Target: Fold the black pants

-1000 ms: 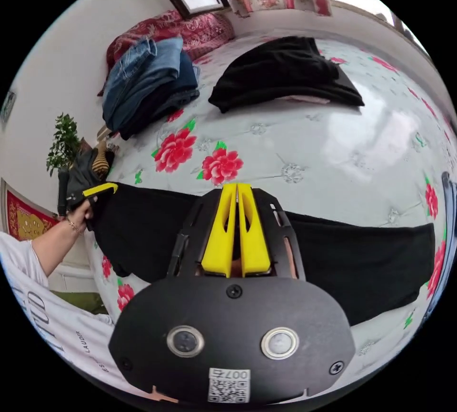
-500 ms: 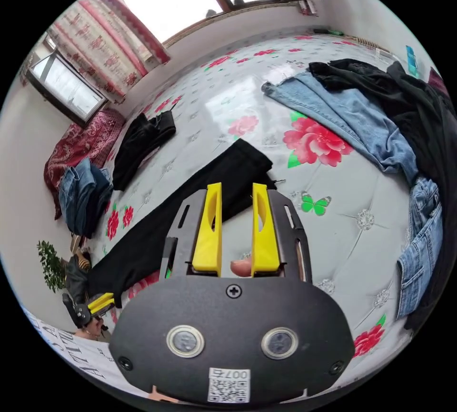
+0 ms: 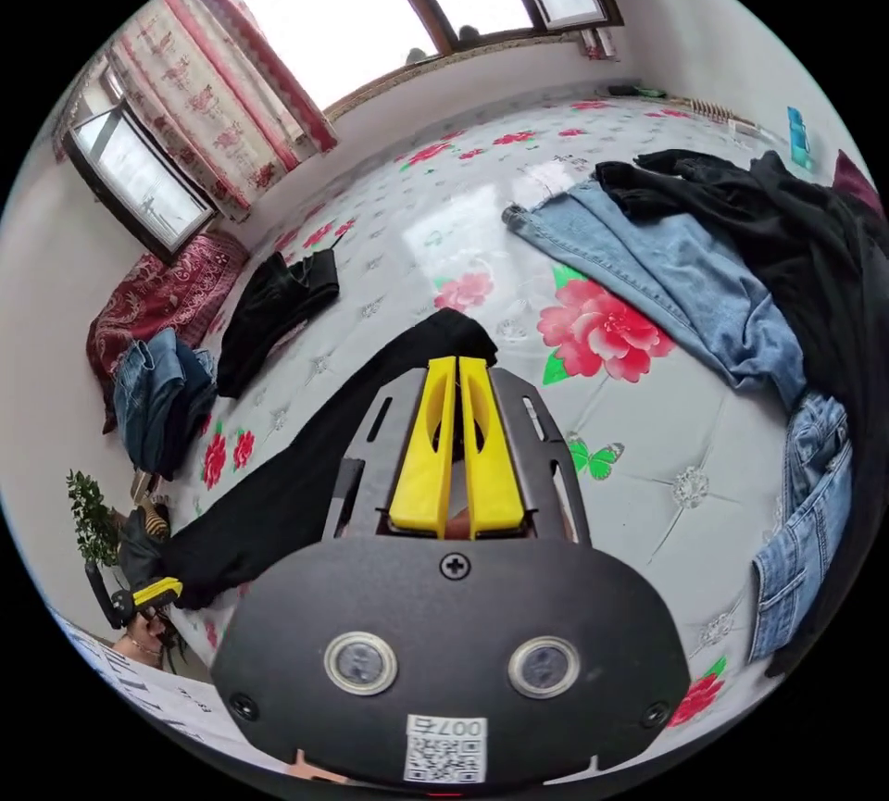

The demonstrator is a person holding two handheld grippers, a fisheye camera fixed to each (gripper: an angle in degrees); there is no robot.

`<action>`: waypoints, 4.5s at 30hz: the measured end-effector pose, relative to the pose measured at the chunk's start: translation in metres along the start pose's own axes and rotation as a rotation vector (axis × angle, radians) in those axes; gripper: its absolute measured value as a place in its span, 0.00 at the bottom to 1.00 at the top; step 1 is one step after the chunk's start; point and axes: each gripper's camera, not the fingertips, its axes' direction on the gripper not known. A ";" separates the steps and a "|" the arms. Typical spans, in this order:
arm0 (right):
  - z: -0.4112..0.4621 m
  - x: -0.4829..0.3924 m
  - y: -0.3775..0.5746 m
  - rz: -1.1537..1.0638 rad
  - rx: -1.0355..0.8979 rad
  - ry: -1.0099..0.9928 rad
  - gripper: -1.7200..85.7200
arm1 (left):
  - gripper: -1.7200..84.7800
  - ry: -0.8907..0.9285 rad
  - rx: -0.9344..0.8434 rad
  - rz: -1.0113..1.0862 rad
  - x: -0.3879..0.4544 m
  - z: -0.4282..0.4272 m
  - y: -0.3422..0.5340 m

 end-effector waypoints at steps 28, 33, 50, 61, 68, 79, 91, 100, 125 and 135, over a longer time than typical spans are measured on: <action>-0.031 0.100 -0.005 0.395 0.076 -0.387 0.02 | 0.03 -0.211 -0.123 -0.799 -0.172 0.034 0.138; -0.068 0.174 0.033 0.636 0.081 -0.150 0.02 | 0.02 -0.196 -0.029 -0.897 -0.191 0.023 0.160; -0.054 -0.193 0.094 -0.666 0.021 -0.235 0.04 | 0.18 0.401 0.310 -1.108 -0.264 0.023 0.205; 0.055 -0.259 0.200 -0.960 -0.392 -0.100 0.10 | 0.08 0.501 0.428 -1.241 -0.284 0.039 0.251; 0.016 -0.239 0.174 -0.831 -0.330 -0.230 0.12 | 0.07 0.552 0.611 -0.846 -0.254 -0.028 0.183; -0.044 -0.104 0.150 -0.441 -0.249 -0.091 0.12 | 0.08 0.670 0.431 0.119 0.011 -0.044 -0.028; -0.051 -0.001 0.108 -0.234 -0.209 -0.118 0.12 | 0.10 0.589 0.224 0.163 0.066 0.033 -0.023; 0.008 0.032 0.048 -0.078 -0.360 -0.323 0.13 | 0.16 0.573 0.052 -0.263 -0.057 0.092 -0.012; 0.041 -0.181 -0.155 -0.324 -0.095 -0.351 0.07 | 0.11 0.163 0.281 -0.321 -0.107 0.017 -0.250; 0.001 -0.097 0.158 -0.590 -0.612 0.119 0.11 | 0.10 -0.013 -0.203 0.067 0.083 0.118 -0.025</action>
